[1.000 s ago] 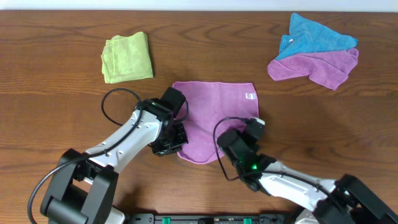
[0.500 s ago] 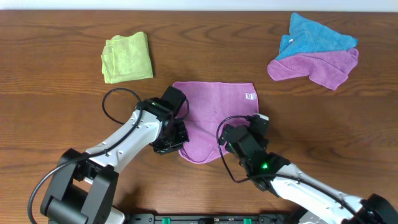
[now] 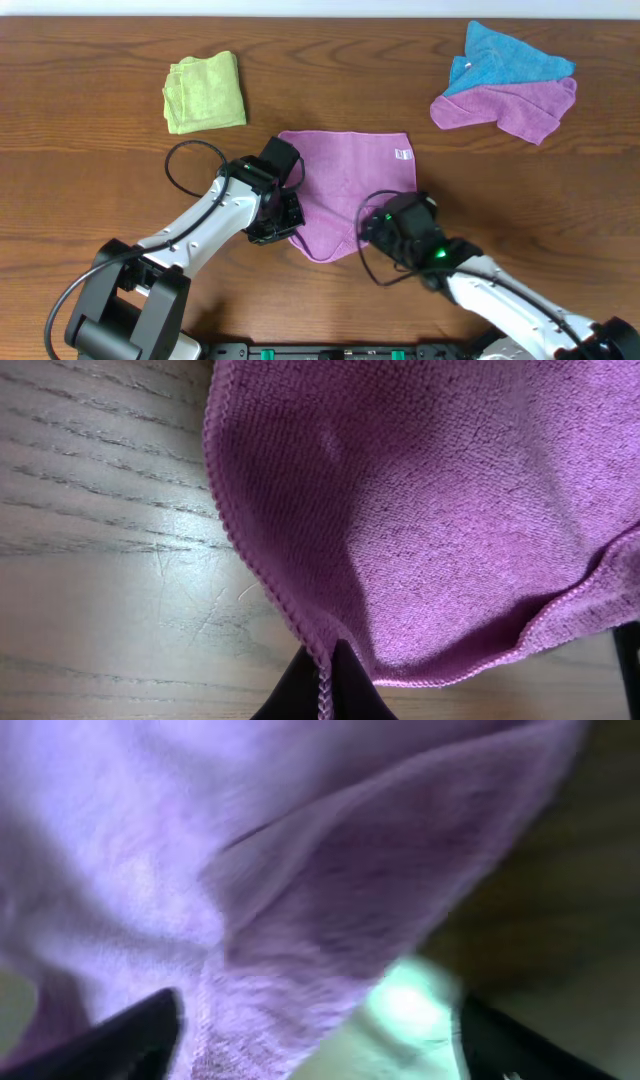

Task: Fold the cloth
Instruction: 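Grasp both bottom corners and lift them upward toward the top edge, then lift both held corners and carry them up over the cloth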

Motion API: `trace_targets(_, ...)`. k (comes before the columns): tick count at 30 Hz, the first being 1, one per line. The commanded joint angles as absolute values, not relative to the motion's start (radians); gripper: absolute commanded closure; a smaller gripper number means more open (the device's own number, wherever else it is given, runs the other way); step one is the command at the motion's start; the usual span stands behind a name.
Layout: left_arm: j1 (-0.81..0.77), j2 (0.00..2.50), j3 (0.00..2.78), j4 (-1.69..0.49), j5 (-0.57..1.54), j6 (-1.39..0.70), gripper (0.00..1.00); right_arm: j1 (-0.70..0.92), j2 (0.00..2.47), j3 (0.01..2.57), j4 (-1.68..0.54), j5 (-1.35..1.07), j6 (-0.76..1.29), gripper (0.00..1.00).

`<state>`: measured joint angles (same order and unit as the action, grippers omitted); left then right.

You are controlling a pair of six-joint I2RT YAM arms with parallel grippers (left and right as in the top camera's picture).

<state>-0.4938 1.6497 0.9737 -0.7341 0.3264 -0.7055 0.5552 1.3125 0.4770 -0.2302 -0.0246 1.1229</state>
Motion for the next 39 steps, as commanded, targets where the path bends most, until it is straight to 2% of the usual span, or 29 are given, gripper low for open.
trace_targets(1, -0.492, 1.655, 0.981, -0.737, 0.304, -0.682, 0.94, 0.485, 1.317, 0.479, -0.247, -0.088, 1.128, 0.22)
trace_targets(2, -0.492, 1.655, 0.981, -0.737, 0.304, -0.673, 0.94, 0.47, 1.317, 0.485, -0.248, -0.108, 1.128, 0.25)
trace_targets(3, -0.492, 1.655, 0.981, -0.737, 0.304, -0.665, 0.94, 0.459, 1.317, 0.496, -0.253, -0.141, 1.128, 0.35)
trace_targets(4, -0.492, 1.655, 0.981, -0.737, 0.304, -0.661, 0.94, 0.457, 1.317, 0.507, -0.264, -0.171, 1.13, 0.39)
trace_targets(5, -0.492, 1.655, 0.981, -0.737, 0.304, -0.659, 0.94, 0.459, 1.317, 0.523, -0.297, -0.199, 1.154, 0.37)
trace_targets(7, -0.492, 1.655, 0.981, -0.737, 0.304, -0.657, 0.94, 0.459, 1.317, 0.544, -0.367, -0.203, 1.208, 0.4)
trace_targets(9, -0.492, 1.655, 0.981, -0.737, 0.304, -0.657, 0.94, 0.456, 1.317, 0.57, -0.446, -0.184, 1.253, 0.53)
trace_targets(10, -0.492, 1.655, 0.981, -0.737, 0.304, -0.657, 0.94, 0.453, 1.317, 0.588, -0.488, -0.158, 1.285, 0.52)
trace_targets(11, -0.492, 1.655, 0.981, -0.737, 0.304, -0.657, 0.94, 0.451, 1.317, 0.603, -0.522, -0.136, 1.31, 0.44)
trace_targets(15, -0.492, 1.655, 0.981, -0.736, 0.304, -0.657, 0.94, 0.451, 1.317, 0.629, -0.514, -0.102, 1.323, 0.01)
trace_targets(18, -0.492, 1.655, 0.981, -0.736, 0.304, -0.657, 0.94, 0.452, 1.317, 0.628, -0.513, -0.127, 1.245, 0.01)
trace_targets(19, -0.492, 1.655, 0.981, -0.736, 0.304, -0.657, 0.94, 0.452, 1.317, 0.628, -0.506, -0.109, 1.185, 0.09)
trace_targets(20, -0.492, 1.655, 0.981, -0.736, 0.304, -0.657, 0.94, 0.452, 1.317, 0.628, -0.506, -0.102, 1.177, 0.11)
trace_targets(22, -0.492, 1.655, 0.981, -0.735, 0.303, -0.657, 0.94, 0.452, 1.316, 0.628, -0.471, -0.172, 1.112, 0.01)
trace_targets(23, -0.492, 1.655, 0.981, -0.735, 0.304, -0.657, 0.94, 0.452, 1.317, 0.628, -0.433, -0.198, 1.052, 0.01)
trace_targets(24, -0.492, 1.655, 0.981, -0.735, 0.304, -0.658, 0.94, 0.453, 1.317, 0.628, -0.387, -0.215, 1.014, 0.05)
trace_targets(25, -0.492, 1.655, 0.981, -0.734, 0.304, -0.658, 0.94, 0.453, 1.317, 0.628, -0.33, -0.223, 0.973, 0.15)
trace_targets(26, -0.492, 1.655, 0.981, -0.732, 0.304, -0.658, 0.94, 0.453, 1.317, 0.628, -0.282, -0.23, 0.955, 0.2)
trace_targets(28, -0.492, 1.655, 0.981, -0.731, 0.304, -0.658, 0.93, 0.452, 1.319, 0.628, -0.241, -0.213, 0.966, 0.2)
trace_targets(30, -0.492, 1.655, 0.981, -0.731, 0.304, -0.658, 0.94, 0.45, 1.336, 0.628, -0.237, -0.183, 1.017, 0.28)
trace_targets(32, -0.492, 1.655, 0.981, -0.73, 0.304, -0.658, 0.94, 0.446, 1.372, 0.628, -0.216, -0.181, 1.022, 0.28)
trace_targets(33, -0.492, 1.655, 0.981, -0.728, 0.304, -0.658, 0.94, 0.446, 1.393, 0.628, -0.212, -0.18, 1.04, 0.33)
trace_targets(39, -0.492, 1.655, 0.981, -0.717, 0.304, -0.658, 0.94, 0.446, 1.491, 0.628, -0.186, -0.159, 1.069, 0.32)
